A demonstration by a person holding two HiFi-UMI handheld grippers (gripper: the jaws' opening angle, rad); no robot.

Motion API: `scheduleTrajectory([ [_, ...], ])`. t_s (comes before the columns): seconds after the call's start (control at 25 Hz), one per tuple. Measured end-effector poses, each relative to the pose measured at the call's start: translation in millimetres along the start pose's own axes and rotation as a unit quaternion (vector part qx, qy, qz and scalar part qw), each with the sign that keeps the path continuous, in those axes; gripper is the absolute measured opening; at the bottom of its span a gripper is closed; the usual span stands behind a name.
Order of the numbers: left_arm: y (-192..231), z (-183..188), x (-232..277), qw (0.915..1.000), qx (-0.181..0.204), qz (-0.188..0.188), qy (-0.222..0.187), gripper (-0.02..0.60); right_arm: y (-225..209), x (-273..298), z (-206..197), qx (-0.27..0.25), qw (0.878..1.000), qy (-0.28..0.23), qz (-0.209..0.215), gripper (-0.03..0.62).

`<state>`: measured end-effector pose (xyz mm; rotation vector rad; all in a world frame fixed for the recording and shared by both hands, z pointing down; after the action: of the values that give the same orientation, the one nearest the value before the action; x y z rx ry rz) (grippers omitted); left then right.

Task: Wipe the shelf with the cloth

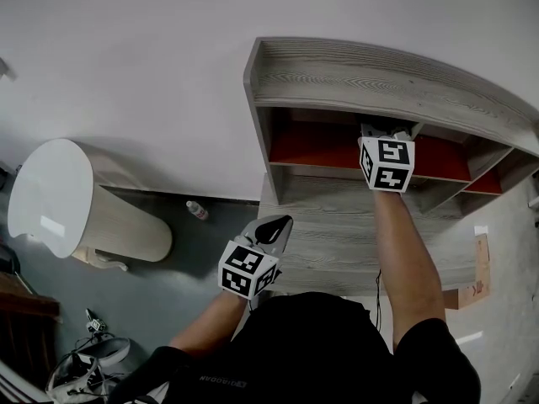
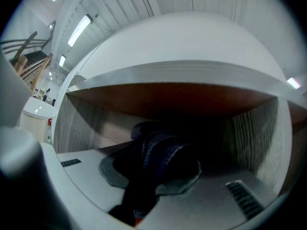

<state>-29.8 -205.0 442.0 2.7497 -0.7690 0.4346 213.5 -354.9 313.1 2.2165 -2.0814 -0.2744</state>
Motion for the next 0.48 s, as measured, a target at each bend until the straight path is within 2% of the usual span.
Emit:
scheduleTrajectory([
  [0.32,1.3,-1.4,-3.2,1.0000,0.001,0.005,0.000,0.008,-0.5,-1.0,-1.5,-0.004,1.000,-0.002,-0.001,0.100],
  [0.48,0.8,-1.6,-5.7,1.0000,0.003,0.006,0.001,0.008,1.2,-3.2,-1.1,0.012,1.000,-0.007,0.007,0.100],
])
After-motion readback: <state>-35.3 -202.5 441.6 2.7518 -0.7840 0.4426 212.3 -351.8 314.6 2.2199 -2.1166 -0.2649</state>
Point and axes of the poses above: the fingertips, and each gripper's own axes: x forward along the fingers, y to its left, z out of its top, the point moved 5 cm from there along -x, backward along the fingers, and after that the axes turned 6 degrees about -z, right-handed, at the moved point
